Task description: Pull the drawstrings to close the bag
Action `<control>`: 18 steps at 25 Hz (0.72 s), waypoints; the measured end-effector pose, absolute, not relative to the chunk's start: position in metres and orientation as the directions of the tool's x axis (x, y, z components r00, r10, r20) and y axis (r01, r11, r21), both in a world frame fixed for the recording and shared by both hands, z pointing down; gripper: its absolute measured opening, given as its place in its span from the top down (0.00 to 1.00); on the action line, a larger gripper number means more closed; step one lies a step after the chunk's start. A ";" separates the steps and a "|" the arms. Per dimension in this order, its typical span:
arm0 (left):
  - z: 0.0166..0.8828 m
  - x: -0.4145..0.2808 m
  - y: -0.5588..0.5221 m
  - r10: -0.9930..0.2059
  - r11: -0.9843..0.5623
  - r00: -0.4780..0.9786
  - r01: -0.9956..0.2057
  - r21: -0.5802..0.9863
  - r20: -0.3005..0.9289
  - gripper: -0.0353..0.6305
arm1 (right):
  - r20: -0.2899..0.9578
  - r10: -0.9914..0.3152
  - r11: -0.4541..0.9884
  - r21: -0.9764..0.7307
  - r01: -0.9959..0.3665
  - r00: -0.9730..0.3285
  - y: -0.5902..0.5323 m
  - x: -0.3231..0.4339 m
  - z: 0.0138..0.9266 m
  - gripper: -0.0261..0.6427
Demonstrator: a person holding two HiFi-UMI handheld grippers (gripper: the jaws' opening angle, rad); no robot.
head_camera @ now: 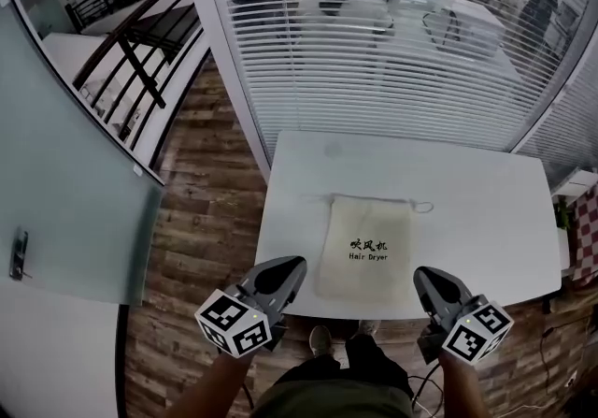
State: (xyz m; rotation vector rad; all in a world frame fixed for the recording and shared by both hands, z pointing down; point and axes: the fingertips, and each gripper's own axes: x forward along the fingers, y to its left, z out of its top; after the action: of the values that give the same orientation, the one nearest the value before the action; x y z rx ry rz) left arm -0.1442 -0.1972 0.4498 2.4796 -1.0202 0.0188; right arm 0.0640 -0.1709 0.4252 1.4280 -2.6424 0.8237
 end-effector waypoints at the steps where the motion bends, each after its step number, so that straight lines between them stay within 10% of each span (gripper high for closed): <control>1: 0.452 -0.144 -0.202 -0.666 -0.616 0.722 -0.674 0.407 0.187 0.94 | 0.268 -0.769 0.439 -0.439 -0.784 -0.581 -0.177 0.066 0.427 0.95; 18: 0.526 -0.127 -0.314 -0.732 -0.461 0.565 -0.822 0.334 0.381 0.94 | 0.367 -0.704 0.456 -0.421 -0.784 -0.607 -0.306 0.148 0.496 0.95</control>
State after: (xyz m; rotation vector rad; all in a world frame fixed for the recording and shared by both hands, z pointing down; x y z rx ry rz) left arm -0.1273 -0.3138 0.5257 2.3188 -1.2479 0.2506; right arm 0.1483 -0.3060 0.4964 1.3164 -2.5591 0.8535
